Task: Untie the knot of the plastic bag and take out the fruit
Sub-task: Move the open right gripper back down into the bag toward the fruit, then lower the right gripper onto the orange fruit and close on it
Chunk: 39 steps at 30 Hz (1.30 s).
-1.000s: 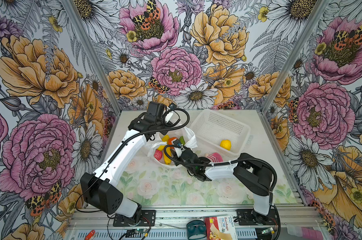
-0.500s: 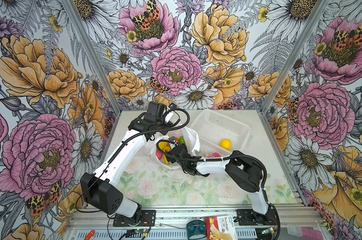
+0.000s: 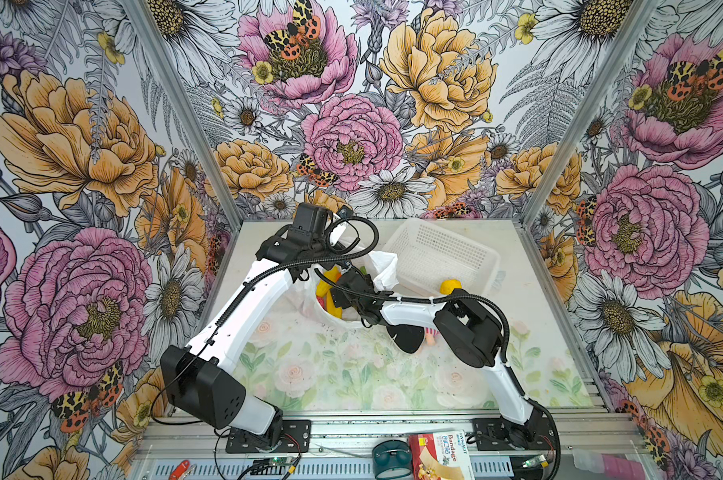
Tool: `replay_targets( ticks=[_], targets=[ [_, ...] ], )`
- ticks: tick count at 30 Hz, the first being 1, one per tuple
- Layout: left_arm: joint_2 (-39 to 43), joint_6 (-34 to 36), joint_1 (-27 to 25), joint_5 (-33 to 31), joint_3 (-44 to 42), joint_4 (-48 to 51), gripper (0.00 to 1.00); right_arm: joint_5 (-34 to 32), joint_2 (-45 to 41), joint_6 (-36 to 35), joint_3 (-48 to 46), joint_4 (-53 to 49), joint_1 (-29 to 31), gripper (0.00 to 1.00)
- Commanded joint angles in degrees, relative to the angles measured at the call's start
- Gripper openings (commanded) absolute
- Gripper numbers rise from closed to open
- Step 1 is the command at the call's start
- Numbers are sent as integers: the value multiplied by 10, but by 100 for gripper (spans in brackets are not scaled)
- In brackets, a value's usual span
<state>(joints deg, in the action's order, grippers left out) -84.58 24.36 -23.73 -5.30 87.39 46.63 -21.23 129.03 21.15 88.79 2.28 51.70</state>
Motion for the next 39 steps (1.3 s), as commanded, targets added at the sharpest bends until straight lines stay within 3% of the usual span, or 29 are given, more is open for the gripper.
replay_targets(
  ticks=[1, 6, 18, 28, 31, 35, 39],
  targets=[
    [16, 1, 0, 15, -6, -12, 0, 15, 19, 9, -3, -56, -2, 79],
    [16, 1, 0, 13, -5, -12, 0, 14, 0, 11, -19, -51, -2, 57],
    [15, 1, 0, 11, -6, -12, 0, 28, -153, 12, -199, 107, -2, 31],
    [16, 2, -1, 11, -5, -12, 0, 36, -177, 12, -223, 127, -2, 24],
    [17, 2, -1, 12, -6, -12, 0, 34, -180, 8, -228, 136, -3, 32],
    [17, 2, -1, 12, -6, -12, 0, 23, -143, -3, -188, 126, -5, 66],
    [19, 3, -4, 19, -5, -12, 0, -12, -77, -11, -100, 62, -7, 88]
  ],
)
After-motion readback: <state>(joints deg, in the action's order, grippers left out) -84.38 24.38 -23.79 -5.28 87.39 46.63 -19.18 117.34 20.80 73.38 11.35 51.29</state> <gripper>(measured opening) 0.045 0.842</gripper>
